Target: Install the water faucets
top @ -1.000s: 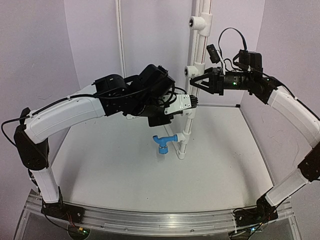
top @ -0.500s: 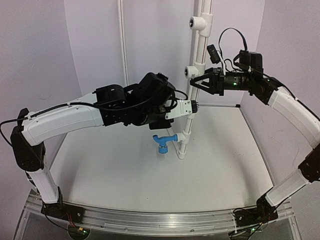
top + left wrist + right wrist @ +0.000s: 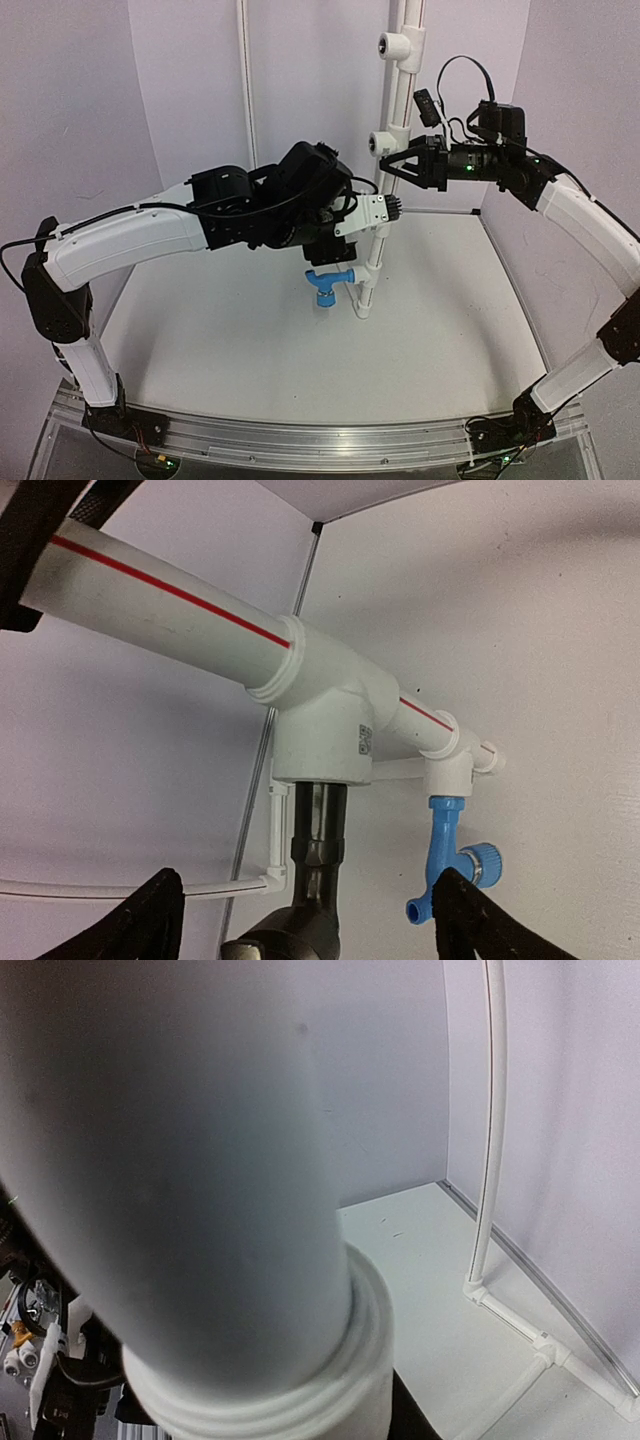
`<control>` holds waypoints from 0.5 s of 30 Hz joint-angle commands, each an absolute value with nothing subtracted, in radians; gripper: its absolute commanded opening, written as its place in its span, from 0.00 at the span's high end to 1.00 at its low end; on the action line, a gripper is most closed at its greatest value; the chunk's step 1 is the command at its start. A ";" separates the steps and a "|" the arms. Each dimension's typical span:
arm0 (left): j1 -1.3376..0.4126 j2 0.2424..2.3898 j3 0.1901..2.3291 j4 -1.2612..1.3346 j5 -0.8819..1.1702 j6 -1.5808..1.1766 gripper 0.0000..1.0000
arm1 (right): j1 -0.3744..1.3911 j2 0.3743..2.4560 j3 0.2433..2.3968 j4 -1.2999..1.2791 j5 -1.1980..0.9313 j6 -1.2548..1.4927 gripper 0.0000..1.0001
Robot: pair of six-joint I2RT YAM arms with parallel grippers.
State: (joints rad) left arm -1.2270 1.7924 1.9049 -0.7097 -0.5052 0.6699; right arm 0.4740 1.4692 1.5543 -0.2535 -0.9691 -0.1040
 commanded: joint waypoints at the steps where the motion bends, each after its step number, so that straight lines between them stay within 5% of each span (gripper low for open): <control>1: -1.224 1.757 1.986 -0.679 -0.454 0.556 0.09 | 0.492 1.462 1.512 -0.439 -1.027 0.024 1.00; 15: -1.156 1.504 1.836 -0.476 -0.312 0.109 0.00 | 0.493 1.439 1.489 -0.429 -1.027 0.018 0.96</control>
State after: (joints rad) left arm -1.2096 1.6479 1.8828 -0.6045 -0.3595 0.3384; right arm 0.4744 1.4517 1.5299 -0.2363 -0.9679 -0.1005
